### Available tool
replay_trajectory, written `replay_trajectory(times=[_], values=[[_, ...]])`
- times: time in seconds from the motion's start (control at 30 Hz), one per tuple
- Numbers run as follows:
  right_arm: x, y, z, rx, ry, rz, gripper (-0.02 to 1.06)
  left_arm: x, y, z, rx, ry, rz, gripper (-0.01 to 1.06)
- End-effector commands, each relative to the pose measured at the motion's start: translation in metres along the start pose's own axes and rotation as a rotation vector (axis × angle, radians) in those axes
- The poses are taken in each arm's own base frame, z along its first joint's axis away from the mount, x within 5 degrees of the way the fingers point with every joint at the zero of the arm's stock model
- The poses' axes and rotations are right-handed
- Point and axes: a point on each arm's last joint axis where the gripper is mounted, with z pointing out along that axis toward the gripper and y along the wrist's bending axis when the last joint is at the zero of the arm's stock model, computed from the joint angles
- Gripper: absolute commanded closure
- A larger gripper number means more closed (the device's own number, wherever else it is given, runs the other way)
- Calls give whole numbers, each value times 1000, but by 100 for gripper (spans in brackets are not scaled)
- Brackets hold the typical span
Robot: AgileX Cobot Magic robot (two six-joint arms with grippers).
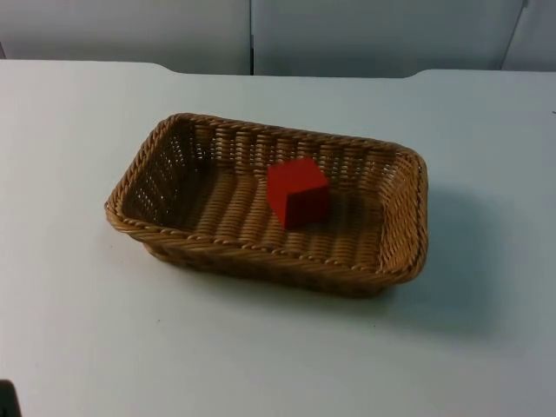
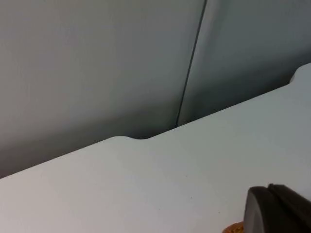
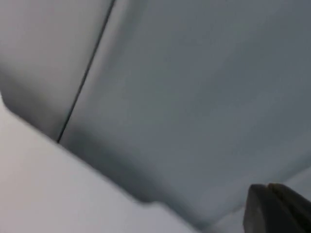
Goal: Pick up the basket with the left hand and place the cube into the basket with the right hand.
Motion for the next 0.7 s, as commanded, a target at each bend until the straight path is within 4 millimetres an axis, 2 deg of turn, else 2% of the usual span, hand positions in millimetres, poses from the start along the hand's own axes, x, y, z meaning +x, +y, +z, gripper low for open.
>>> replay_trajectory(times=[0.0,0.03,0.1,0.17,0.2,0.23,0.37,0.4,0.53,0.57,0.63,0.67], values=[[-34,-32,-65,69,-350,-188,105,-8,-20,-49,21,-3,34,105],[-34,-32,-65,69,-350,-188,105,-8,-20,-49,21,-3,34,105],[-41,-37,-88,114,-426,-365,105,-8,-30,-81,-1,5,82,105],[-39,-40,-96,170,-392,-502,105,-7,-36,-110,-40,2,101,105],[-36,-42,-96,197,-338,-536,105,-8,-39,-126,-71,-20,98,105],[-36,-42,-96,197,-338,-536,105,-8,-39,-126,-71,-20,98,105],[-6,-62,-82,311,-48,-501,105,-4,-54,-181,-151,-79,149,105],[-6,-62,-82,311,-48,-501,105,-4,-54,-181,-151,-79,149,105],[44,-90,-78,440,132,-584,105,12,-64,-225,-249,-131,171,105],[44,-90,-78,440,132,-584,105,12,-64,-225,-249,-131,171,105],[82,-102,-86,519,211,-631,105,27,-69,-236,-272,-141,163,105],[97,-110,-99,573,214,-637,105,35,-72,-242,-276,-153,164,105]])
